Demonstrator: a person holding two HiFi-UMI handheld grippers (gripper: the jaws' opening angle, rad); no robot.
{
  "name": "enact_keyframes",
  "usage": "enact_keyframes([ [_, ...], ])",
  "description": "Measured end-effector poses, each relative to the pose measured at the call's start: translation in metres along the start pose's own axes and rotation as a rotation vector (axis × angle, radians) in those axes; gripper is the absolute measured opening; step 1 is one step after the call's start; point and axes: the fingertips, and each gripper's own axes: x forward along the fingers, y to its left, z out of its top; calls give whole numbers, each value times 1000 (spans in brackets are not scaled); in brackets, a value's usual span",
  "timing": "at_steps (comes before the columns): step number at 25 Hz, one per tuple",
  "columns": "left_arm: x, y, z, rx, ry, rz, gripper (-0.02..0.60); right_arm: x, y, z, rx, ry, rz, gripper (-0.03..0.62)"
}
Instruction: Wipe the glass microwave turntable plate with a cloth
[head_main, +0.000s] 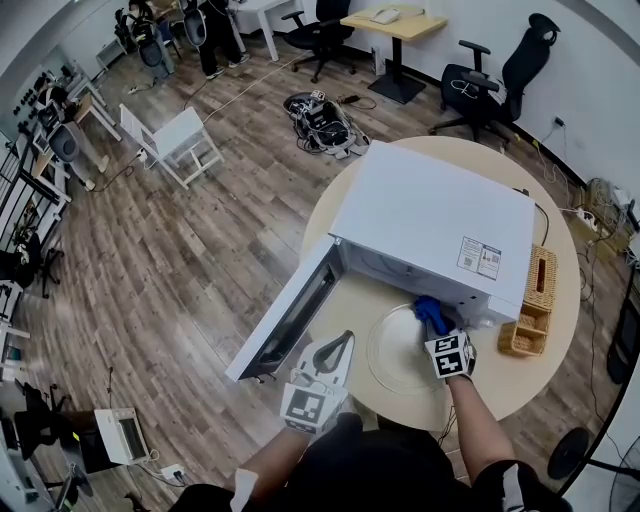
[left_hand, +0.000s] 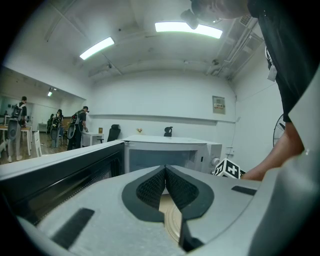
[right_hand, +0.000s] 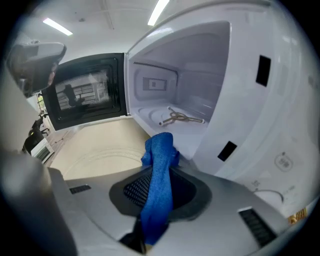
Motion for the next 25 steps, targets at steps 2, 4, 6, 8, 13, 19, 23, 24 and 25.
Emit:
enact_keyframes([
  [2,-1,-1,-2,-7,2,-2,6,-10,7,6,10,-34,30,69],
  [4,-2,-3,-2,-24,3,-2,6,-22,16,16,30,-67,67,70],
  [6,-4,-2,-4,-14,5,0,6,-31,32,24,43,-92,115,69],
  [8,-5,-5,-7,-2,7,-3,6,-39,52,22,49,-91,169,70],
  [13,-6,-10,-8,-3,8,-15,6,-41,111,19,20,-89,268,69],
  [19,-6,-12,-10,4,17,-27,6,-23,151,-1,-52,-21,315,67],
  [23,-7,-13,-13,-1,23,-24,6,-14,159,-13,-52,35,336,67],
  [24,-7,-13,-15,-7,25,-24,6,-13,158,-13,-55,37,337,67],
  [25,-8,-13,-16,-13,26,-25,6,-12,157,-13,-61,36,336,67],
])
